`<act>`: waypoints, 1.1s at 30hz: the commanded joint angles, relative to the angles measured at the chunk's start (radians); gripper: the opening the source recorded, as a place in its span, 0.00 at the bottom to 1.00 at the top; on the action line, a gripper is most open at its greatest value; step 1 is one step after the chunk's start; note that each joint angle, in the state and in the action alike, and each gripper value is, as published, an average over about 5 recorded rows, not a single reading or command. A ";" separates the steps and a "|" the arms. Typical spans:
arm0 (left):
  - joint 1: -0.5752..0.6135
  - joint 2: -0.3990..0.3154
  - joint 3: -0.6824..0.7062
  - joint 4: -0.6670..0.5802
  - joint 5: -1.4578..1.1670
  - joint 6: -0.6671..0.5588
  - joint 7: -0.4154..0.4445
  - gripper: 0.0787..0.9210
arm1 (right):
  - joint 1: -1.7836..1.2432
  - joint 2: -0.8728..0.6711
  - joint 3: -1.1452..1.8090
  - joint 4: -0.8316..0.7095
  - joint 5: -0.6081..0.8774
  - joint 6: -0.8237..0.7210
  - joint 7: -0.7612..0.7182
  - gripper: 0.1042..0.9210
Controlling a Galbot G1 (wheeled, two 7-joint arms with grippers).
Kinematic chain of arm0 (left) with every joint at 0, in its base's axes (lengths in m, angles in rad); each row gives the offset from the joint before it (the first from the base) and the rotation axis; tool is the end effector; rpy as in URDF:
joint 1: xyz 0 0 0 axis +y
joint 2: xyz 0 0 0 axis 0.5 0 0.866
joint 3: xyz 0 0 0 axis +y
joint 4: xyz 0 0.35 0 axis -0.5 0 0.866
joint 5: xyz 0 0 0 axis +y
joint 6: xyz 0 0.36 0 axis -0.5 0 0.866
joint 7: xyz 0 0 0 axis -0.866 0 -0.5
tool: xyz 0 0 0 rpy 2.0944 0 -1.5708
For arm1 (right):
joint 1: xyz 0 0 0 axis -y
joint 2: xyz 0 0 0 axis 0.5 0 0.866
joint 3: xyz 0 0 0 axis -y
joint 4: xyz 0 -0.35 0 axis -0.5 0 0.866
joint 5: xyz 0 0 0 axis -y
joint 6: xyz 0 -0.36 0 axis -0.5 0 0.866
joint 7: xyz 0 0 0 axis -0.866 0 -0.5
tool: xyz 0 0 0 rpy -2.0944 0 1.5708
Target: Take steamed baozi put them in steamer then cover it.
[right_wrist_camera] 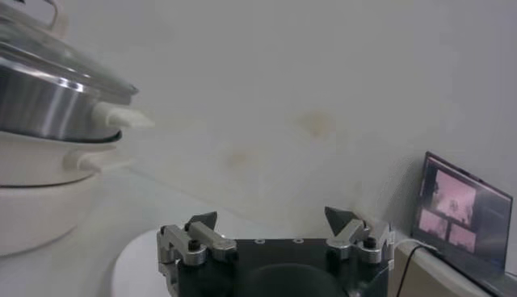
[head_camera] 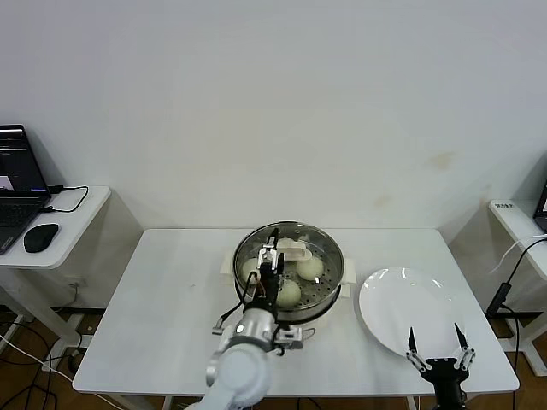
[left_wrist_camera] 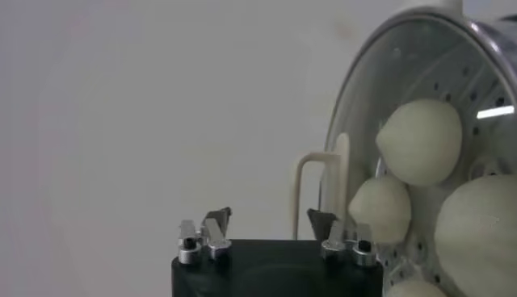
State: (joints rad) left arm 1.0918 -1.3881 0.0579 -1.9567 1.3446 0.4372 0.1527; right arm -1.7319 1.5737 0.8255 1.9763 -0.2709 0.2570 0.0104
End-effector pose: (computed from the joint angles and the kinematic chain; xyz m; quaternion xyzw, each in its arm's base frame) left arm 0.2675 -0.1412 -0.2564 0.0714 0.7667 0.6330 0.0799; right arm 0.1129 -0.0978 -0.3611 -0.0870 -0.9710 0.2207 0.0286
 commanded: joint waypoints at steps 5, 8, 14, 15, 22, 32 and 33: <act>0.425 0.174 -0.329 -0.233 -1.136 -0.484 -0.434 0.88 | -0.003 -0.006 -0.015 0.004 0.028 -0.002 -0.012 0.88; 0.491 0.152 -0.476 -0.203 -1.354 -0.649 -0.472 0.88 | -0.007 -0.010 -0.024 0.010 0.049 -0.005 -0.020 0.88; 0.619 0.180 -0.580 -0.267 -1.664 -0.518 -0.462 0.88 | -0.049 -0.061 -0.046 0.029 0.133 -0.028 -0.053 0.88; 0.642 0.184 -0.588 -0.277 -1.681 -0.495 -0.455 0.88 | -0.064 -0.079 -0.049 0.039 0.155 -0.041 -0.066 0.88; 0.791 0.170 -0.613 -0.254 -1.672 -0.513 -0.426 0.88 | -0.133 -0.159 -0.063 0.088 0.280 -0.096 -0.106 0.88; 0.847 0.119 -0.592 -0.174 -1.649 -0.660 -0.332 0.88 | -0.153 -0.142 -0.134 0.072 0.307 -0.081 -0.126 0.88; 0.853 0.117 -0.591 -0.174 -1.651 -0.660 -0.325 0.88 | -0.156 -0.143 -0.139 0.074 0.316 -0.082 -0.129 0.88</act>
State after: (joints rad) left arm 1.8152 -1.2521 -0.4832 -2.1648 -0.1573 -0.1014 -0.2234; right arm -1.8482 1.4592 0.7394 2.0350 -0.0401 0.1917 -0.0903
